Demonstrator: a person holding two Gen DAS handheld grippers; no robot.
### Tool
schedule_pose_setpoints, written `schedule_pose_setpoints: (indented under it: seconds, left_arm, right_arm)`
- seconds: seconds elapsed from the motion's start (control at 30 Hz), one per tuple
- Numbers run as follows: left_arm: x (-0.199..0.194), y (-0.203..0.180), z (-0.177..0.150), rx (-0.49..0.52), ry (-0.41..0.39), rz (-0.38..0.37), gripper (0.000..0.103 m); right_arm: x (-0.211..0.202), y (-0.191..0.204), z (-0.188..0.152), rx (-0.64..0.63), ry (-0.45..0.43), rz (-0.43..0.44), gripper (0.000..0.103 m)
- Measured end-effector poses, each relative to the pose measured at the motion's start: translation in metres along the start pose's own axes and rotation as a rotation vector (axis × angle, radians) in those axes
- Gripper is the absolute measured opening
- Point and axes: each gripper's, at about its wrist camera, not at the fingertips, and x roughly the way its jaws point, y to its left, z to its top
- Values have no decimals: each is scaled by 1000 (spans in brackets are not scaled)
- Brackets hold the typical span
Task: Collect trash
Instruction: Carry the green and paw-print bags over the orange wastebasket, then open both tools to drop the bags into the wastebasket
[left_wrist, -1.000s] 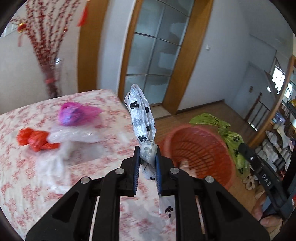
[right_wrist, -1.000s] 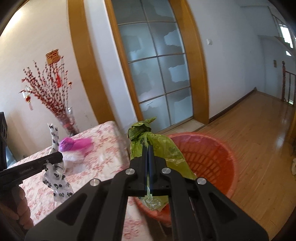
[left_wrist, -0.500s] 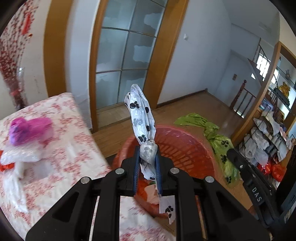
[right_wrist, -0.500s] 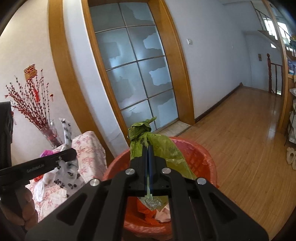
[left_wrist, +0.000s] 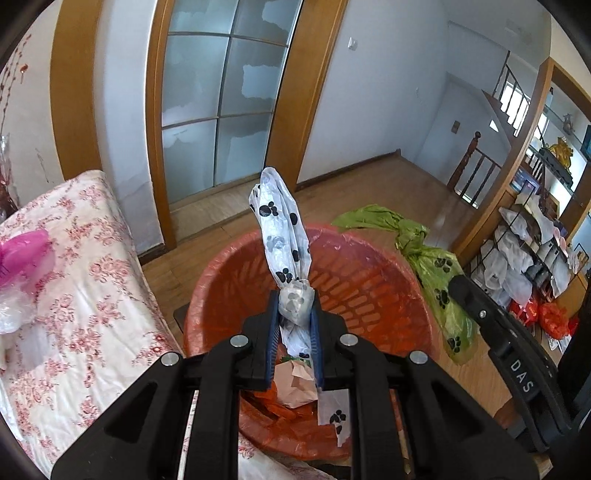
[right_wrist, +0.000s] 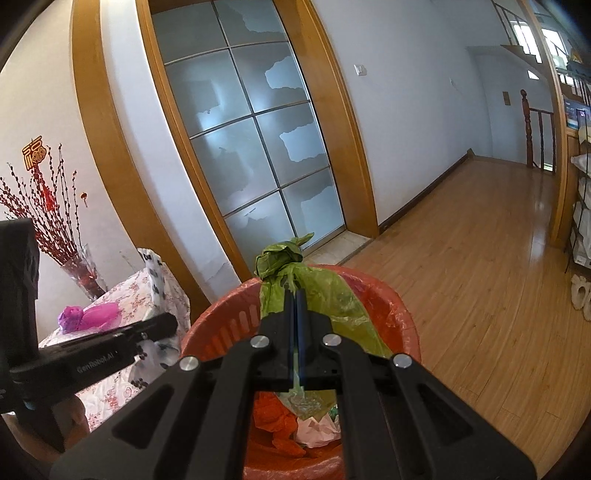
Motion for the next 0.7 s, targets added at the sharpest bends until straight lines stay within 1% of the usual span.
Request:
schedule_pose_setpoints:
  seconds: [0.33, 0.37, 0.4, 0.47, 0.5, 0.53, 0.57, 0.6, 0.63, 0.7]
  left_arm:
    - [15, 2, -5, -7, 40, -14, 15]
    - [17, 3, -4, -9, 45, -13, 15]
    - [19, 4, -4, -13, 51, -9, 16]
    - [22, 6, -5, -16, 59, -2, 21]
    - [23, 8, -6, -20, 63, 1, 26]
    - [24, 8, -7, -23, 67, 5, 32]
    - [24, 10, -8, -28, 70, 13, 36]
    - [25, 11, -8, -32, 72, 18, 42]
    - [25, 13, -9, -36, 73, 25, 44]
    - [24, 16, -11, -41, 78, 38, 45]
  right_arm:
    - [14, -5, 0, 13, 19, 10, 4]
    - [15, -7, 0, 14, 20, 10, 7]
    - [16, -8, -1, 16, 21, 8, 8]
    - [18, -9, -1, 23, 26, 14, 8]
    - [19, -10, -1, 26, 29, 14, 8]
    - [20, -11, -2, 28, 31, 12, 13]
    - [20, -12, -2, 29, 33, 10, 21]
    - [21, -13, -3, 31, 32, 7, 24]
    - [21, -14, -4, 32, 34, 4, 28]
    - [20, -16, -5, 27, 36, -3, 30]
